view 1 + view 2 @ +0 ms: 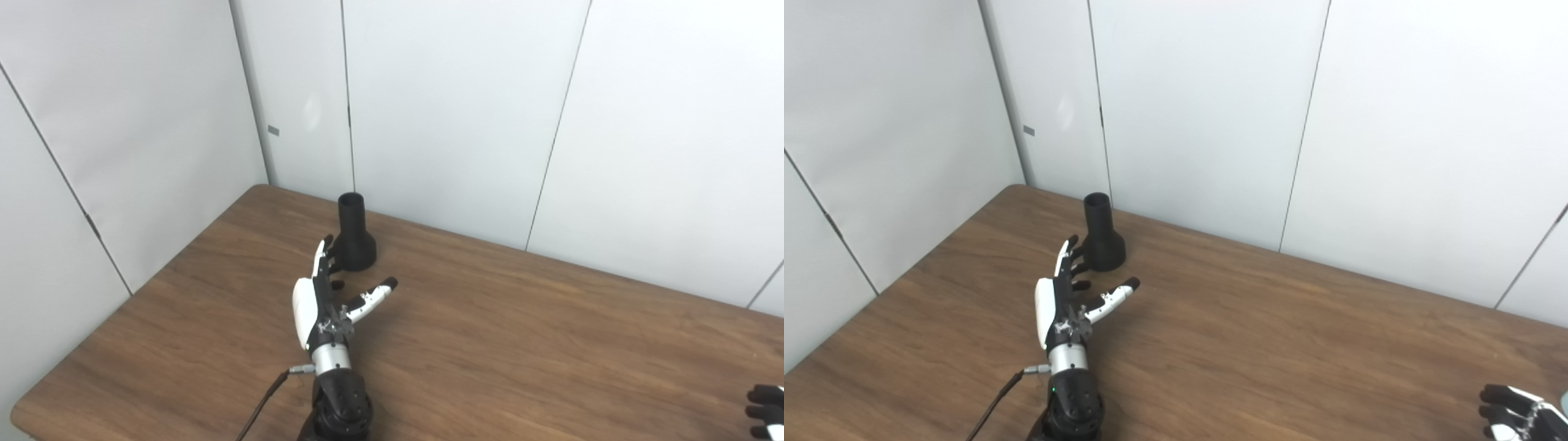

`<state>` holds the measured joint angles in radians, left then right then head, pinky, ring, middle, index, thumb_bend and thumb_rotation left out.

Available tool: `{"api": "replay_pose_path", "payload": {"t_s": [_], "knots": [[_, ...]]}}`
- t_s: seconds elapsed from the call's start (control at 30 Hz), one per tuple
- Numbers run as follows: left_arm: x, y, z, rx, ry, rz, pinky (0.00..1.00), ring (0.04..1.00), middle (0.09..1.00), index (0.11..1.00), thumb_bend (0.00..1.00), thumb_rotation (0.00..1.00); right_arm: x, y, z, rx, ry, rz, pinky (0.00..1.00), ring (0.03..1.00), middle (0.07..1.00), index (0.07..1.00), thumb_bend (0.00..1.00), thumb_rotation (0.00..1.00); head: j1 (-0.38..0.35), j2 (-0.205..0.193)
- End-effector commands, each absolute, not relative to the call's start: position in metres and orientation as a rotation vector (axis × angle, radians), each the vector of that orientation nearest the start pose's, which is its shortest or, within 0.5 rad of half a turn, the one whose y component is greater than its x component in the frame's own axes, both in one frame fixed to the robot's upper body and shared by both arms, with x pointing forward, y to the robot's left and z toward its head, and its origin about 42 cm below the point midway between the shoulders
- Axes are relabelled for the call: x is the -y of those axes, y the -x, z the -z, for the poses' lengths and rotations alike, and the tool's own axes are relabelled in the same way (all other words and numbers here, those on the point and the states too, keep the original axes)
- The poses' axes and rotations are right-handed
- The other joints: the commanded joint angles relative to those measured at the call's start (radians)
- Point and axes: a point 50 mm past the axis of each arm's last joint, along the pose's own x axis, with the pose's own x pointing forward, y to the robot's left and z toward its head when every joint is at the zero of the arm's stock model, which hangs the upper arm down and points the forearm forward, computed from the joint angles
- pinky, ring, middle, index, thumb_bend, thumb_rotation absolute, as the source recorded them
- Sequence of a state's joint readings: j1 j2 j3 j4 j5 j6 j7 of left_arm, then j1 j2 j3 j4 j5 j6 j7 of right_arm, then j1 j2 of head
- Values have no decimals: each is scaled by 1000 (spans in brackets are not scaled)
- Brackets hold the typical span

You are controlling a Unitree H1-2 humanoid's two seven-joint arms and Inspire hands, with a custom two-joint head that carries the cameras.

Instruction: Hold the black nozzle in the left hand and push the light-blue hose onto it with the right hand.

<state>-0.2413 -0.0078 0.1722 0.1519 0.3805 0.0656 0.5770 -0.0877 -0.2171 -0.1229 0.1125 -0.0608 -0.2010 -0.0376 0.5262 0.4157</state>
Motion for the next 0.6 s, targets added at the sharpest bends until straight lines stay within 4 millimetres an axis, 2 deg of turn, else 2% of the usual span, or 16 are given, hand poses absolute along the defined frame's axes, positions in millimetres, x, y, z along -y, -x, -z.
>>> {"api": "replay_pose_path", "payload": {"t_s": [0.0, 0.07, 0.23, 0.37, 0.5, 0.57], "knots": [[-259, -355, -150, 154, -357, -719, 679, 800, 874, 943, 837, 145, 317, -304, -110, 170, 272, 145, 483, 602, 634, 606, 423, 641, 2, 1], [-260, -355, -151, 151, -363, -722, 682, 808, 873, 942, 824, 138, 317, -304, -111, 167, 271, 146, 478, 599, 630, 604, 431, 646, 3, 2], [-264, -356, -150, 142, -387, -736, 748, 881, 936, 981, 848, 119, 317, -304, -112, 170, 262, 142, 473, 596, 627, 599, 439, 648, 5, 2], [-271, -357, -150, 130, -446, -726, 701, 863, 937, 997, 885, 154, 317, -304, -111, 166, 254, 141, 473, 597, 628, 597, 457, 649, 4, 2], [-277, -358, -152, 129, -407, -718, 755, 916, 986, 1000, 908, 138, 318, -303, -112, 162, 250, 143, 475, 597, 626, 593, 470, 653, 6, 4], [-279, -358, -154, 135, -406, -722, 730, 908, 994, 1000, 922, 152, 317, -303, -112, 158, 245, 144, 466, 593, 624, 592, 472, 646, 4, 4]]}}
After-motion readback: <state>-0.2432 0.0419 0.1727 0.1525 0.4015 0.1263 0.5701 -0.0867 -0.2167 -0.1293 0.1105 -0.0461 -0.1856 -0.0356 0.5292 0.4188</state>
